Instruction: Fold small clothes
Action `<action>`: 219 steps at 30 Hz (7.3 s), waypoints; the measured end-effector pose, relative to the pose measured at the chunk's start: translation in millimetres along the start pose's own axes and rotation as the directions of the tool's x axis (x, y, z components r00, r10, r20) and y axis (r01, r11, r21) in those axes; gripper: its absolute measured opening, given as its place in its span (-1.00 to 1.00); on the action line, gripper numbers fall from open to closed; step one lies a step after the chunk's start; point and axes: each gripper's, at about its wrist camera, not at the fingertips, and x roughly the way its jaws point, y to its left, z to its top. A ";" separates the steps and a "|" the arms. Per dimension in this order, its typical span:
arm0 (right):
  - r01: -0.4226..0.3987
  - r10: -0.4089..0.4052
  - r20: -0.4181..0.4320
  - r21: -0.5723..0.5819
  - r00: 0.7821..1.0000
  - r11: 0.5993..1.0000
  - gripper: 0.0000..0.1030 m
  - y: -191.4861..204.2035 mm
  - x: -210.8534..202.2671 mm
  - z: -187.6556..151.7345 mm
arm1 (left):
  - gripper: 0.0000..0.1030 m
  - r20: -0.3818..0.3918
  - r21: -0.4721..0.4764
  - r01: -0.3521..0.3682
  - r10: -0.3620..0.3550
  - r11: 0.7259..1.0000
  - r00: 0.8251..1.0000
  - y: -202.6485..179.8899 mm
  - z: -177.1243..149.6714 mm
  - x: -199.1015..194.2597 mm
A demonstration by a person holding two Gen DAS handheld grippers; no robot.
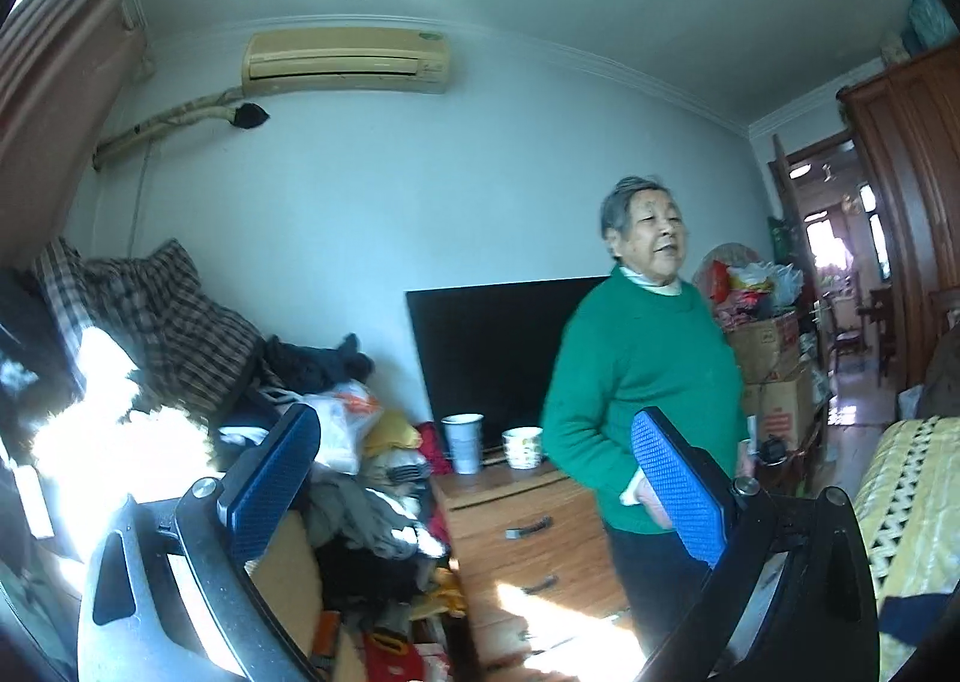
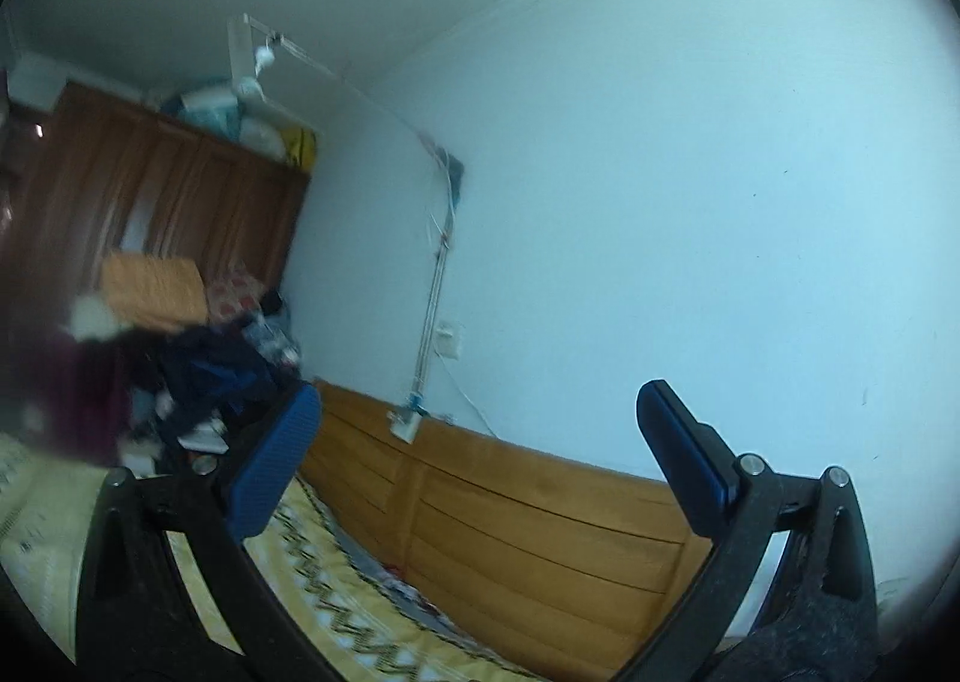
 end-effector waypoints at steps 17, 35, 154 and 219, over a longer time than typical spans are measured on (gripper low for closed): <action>-0.711 0.776 -0.285 0.313 0.562 0.630 1.00 251.4 -240.8 -208.8 | 1.00 -0.219 -0.128 0.921 -0.916 0.368 0.335 -410.9 -191.1 -189.1; -0.624 0.486 -0.860 0.295 0.157 0.724 1.00 407.7 -216.0 -496.8 | 1.00 -0.797 -0.143 0.963 -0.603 0.228 0.025 -790.2 -445.6 -335.6; -0.630 0.469 -0.868 0.273 0.166 0.728 1.00 397.5 -220.4 -492.3 | 1.00 -0.791 -0.108 0.962 -0.607 0.253 0.071 -790.0 -436.4 -348.6; -0.630 0.469 -0.868 0.272 0.166 0.728 1.00 398.7 -220.7 -492.8 | 1.00 -0.791 -0.109 0.961 -0.608 0.253 0.070 -789.9 -437.0 -348.9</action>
